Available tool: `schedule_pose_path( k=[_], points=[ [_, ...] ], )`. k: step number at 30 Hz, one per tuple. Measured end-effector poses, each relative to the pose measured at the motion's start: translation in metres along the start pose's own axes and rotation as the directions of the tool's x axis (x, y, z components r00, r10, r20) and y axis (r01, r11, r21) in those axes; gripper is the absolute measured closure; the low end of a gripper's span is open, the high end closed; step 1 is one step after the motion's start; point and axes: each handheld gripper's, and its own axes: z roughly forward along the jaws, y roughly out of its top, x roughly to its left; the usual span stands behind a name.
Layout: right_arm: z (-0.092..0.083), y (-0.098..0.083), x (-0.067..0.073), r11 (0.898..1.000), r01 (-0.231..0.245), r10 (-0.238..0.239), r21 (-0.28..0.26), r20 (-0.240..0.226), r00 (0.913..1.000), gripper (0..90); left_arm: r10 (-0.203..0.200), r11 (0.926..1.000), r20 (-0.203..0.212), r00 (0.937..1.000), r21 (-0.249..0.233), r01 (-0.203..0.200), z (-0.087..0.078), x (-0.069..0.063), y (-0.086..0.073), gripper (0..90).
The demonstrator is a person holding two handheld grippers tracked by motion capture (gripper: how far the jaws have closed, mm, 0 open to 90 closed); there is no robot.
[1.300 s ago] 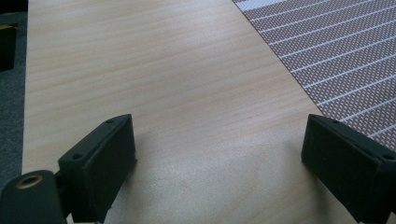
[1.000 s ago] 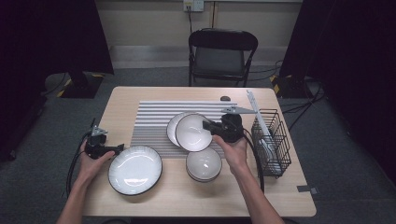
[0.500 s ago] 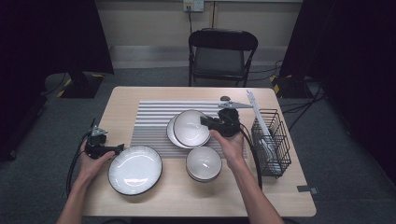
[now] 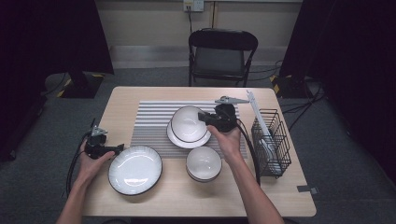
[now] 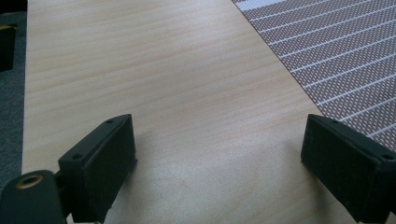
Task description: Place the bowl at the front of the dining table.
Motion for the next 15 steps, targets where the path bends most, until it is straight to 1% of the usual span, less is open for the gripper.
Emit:
schedule_pose_path(
  k=[6,8,14,15],
  points=[
    [0.002,0.011,0.0,1.0,0.0,0.0,-0.009,-0.009,1.0,81.6,0.0,1.0,0.002,1.0,0.0,0.0,0.0,0.0,0.0,9.6],
    [0.004,0.014,0.0,1.0,-0.001,0.001,-0.005,-0.007,1.0,81.6,0.004,1.0,0.005,1.0,0.003,-0.004,0.0,0.001,0.0,10.2],
    [0.009,0.021,-0.003,1.0,-0.002,0.002,-0.001,0.003,1.0,81.6,0.001,1.0,0.002,1.0,0.001,-0.001,0.0,0.002,0.0,10.8],
    [0.01,0.022,-0.003,1.0,0.006,-0.006,-0.002,0.006,1.0,81.5,0.001,1.0,0.002,1.0,0.001,-0.001,0.0,0.002,0.0,10.8]
  ],
)
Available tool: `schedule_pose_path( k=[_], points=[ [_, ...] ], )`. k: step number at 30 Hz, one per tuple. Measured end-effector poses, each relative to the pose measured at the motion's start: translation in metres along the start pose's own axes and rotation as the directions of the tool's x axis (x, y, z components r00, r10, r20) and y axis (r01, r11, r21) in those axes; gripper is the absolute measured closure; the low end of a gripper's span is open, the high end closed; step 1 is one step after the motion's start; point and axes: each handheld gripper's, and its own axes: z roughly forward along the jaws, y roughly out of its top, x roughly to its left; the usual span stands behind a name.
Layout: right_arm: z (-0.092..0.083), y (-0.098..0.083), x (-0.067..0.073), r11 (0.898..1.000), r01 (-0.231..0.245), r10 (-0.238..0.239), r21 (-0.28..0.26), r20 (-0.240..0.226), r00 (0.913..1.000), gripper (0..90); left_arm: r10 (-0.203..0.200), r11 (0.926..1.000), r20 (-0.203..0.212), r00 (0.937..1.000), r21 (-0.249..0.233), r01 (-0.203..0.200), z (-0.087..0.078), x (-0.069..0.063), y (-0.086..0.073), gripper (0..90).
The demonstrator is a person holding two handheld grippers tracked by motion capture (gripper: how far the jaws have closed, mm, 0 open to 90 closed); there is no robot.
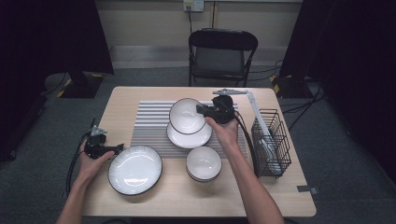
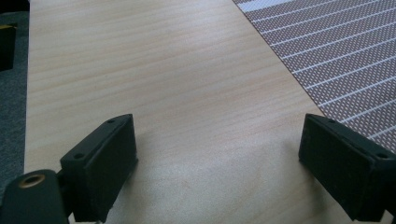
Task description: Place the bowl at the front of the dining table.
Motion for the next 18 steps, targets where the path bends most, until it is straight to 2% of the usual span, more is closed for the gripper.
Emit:
schedule_pose_path(
  k=[11,18],
  points=[
    [0.012,0.01,0.002,1.0,0.008,-0.008,0.011,0.001,1.0,81.6,0.001,1.0,0.0,1.0,0.0,-0.001,0.0,0.0,0.0,10.8],
    [0.024,0.01,0.0,1.0,0.004,-0.004,0.03,0.008,1.0,81.5,0.001,1.0,0.001,1.0,0.0,-0.001,0.0,0.0,0.0,10.8]
  ],
)
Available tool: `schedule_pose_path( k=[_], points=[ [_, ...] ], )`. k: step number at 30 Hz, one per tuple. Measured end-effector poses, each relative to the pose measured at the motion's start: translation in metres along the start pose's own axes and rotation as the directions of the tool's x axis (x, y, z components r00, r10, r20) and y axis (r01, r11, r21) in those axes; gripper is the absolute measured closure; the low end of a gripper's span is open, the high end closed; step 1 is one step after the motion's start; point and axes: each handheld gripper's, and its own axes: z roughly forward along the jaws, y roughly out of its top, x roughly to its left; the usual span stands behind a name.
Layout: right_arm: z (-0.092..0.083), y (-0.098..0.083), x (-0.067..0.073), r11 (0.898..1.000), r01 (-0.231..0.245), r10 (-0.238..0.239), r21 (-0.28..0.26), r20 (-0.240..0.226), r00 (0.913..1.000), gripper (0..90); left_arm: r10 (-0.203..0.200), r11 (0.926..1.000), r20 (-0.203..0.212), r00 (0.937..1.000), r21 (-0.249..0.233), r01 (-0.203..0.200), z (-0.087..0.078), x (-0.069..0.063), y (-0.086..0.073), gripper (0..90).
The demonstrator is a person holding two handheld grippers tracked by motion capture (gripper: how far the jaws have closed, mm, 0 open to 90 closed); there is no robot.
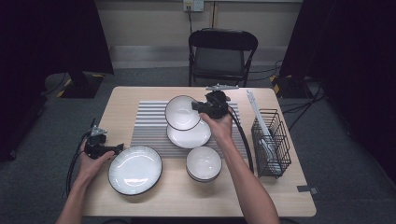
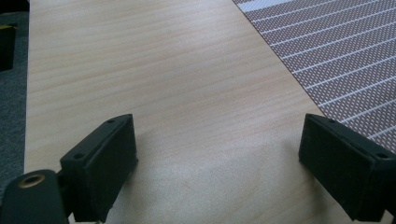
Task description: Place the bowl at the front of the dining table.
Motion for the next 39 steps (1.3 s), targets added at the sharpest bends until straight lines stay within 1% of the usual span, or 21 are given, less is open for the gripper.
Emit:
schedule_pose_path(
  k=[4,5,7,9,12,16,19,22,24,30,33,36,39],
  points=[
    [0.006,0.001,-0.002,1.0,-0.006,0.006,0.008,0.003,1.0,81.5,0.001,1.0,0.001,1.0,0.0,-0.001,0.0,0.0,0.0,10.8],
    [0.007,0.0,-0.003,1.0,-0.015,0.015,0.007,0.004,0.9999,81.5,0.0,1.0,0.0,1.0,0.0,0.0,0.0,0.0,0.0,10.8],
    [0.01,-0.001,-0.003,1.0,-0.02,0.02,0.011,-0.001,0.9998,81.5,0.001,1.0,0.001,1.0,0.0,-0.001,0.0,0.0,0.0,10.8],
    [0.013,-0.001,-0.004,1.0,-0.02,0.02,0.015,0.008,0.9998,81.5,0.0,1.0,0.0,1.0,0.0,0.0,0.0,0.0,0.0,10.8],
    [0.017,-0.002,-0.005,0.999,-0.028,0.028,0.021,0.008,0.9996,81.5,0.0,1.0,0.0,1.0,0.0,0.0,0.0,0.0,0.0,10.8],
    [0.022,-0.002,-0.006,0.999,-0.022,0.022,0.033,0.011,0.9997,81.5,0.001,1.0,0.001,1.0,0.0,-0.001,0.0,0.0,0.0,10.8],
    [0.025,-0.004,-0.008,0.999,-0.032,0.032,0.038,0.015,0.9994,81.5,0.002,1.0,0.0,1.0,0.001,-0.002,0.0,0.0,0.0,10.8],
    [0.028,-0.004,-0.011,0.999,-0.032,0.032,0.042,0.02,0.9993,81.5,0.002,1.0,0.0,1.0,0.001,-0.002,0.0,0.0,0.0,10.8],
    [0.03,-0.005,-0.013,0.998,-0.029,0.028,0.048,0.03,0.9992,81.4,0.002,1.0,0.0,1.0,0.0,-0.002,0.0,0.0,0.0,10.8],
    [0.035,-0.006,-0.022,0.997,-0.049,0.046,0.062,0.051,0.9976,81.3,0.001,1.0,0.0,1.0,0.001,-0.001,0.0,0.0,0.0,10.8],
    [0.038,-0.009,-0.027,0.995,-0.073,0.069,0.063,0.064,0.9955,81.4,0.002,1.0,0.0,1.0,0.0,-0.002,0.0,0.0,0.0,10.8],
    [0.044,-0.012,-0.03,0.994,-0.076,0.07,0.081,0.075,0.9947,81.2,0.001,1.0,-0.001,1.0,0.0,-0.001,0.0,0.0,0.0,10.8],
    [0.048,-0.016,-0.035,0.991,-0.092,0.084,0.095,0.089,0.9926,81.3,0.002,1.0,0.0,1.0,0.001,-0.002,0.0,0.0,0.0,10.8]
  ],
)
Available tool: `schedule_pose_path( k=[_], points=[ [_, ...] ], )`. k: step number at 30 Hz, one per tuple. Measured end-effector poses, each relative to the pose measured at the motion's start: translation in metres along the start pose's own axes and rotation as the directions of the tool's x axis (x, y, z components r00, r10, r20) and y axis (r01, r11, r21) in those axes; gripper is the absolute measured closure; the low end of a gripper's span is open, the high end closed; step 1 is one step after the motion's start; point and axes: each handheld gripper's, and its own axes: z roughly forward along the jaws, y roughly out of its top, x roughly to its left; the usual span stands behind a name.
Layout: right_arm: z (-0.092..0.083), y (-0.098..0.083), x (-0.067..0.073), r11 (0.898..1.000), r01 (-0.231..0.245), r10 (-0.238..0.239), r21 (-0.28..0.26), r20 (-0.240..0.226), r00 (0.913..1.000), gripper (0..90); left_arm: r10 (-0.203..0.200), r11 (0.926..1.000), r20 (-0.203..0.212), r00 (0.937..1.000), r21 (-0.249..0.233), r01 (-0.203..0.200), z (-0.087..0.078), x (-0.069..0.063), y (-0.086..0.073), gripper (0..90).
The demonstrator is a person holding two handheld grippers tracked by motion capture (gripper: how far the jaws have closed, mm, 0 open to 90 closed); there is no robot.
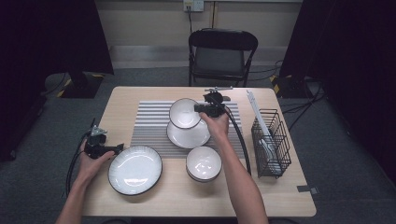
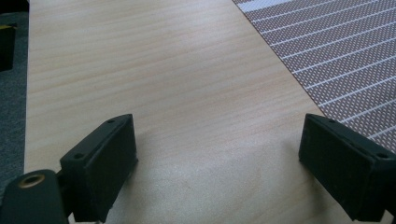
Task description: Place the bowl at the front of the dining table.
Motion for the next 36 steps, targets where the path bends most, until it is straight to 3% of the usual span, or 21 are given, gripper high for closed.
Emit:
schedule_pose_path(
  k=[14,20,36],
  points=[
    [0.014,-0.019,-0.017,0.997,-0.048,0.046,0.055,0.035,0.9983,81.2,0.0,1.0,0.0,1.0,0.0,0.0,0.0,0.0,0.0,10.7],
    [0.018,-0.025,-0.018,0.996,-0.059,0.056,0.074,0.041,0.9976,81.2,0.001,1.0,0.0,1.0,0.0,-0.001,0.0,0.0,0.0,10.7],
    [0.027,-0.036,-0.021,0.991,-0.048,0.044,0.124,0.038,0.9983,81.0,0.001,1.0,0.001,1.0,-0.001,-0.001,0.0,0.0,0.0,10.6]
  ],
)
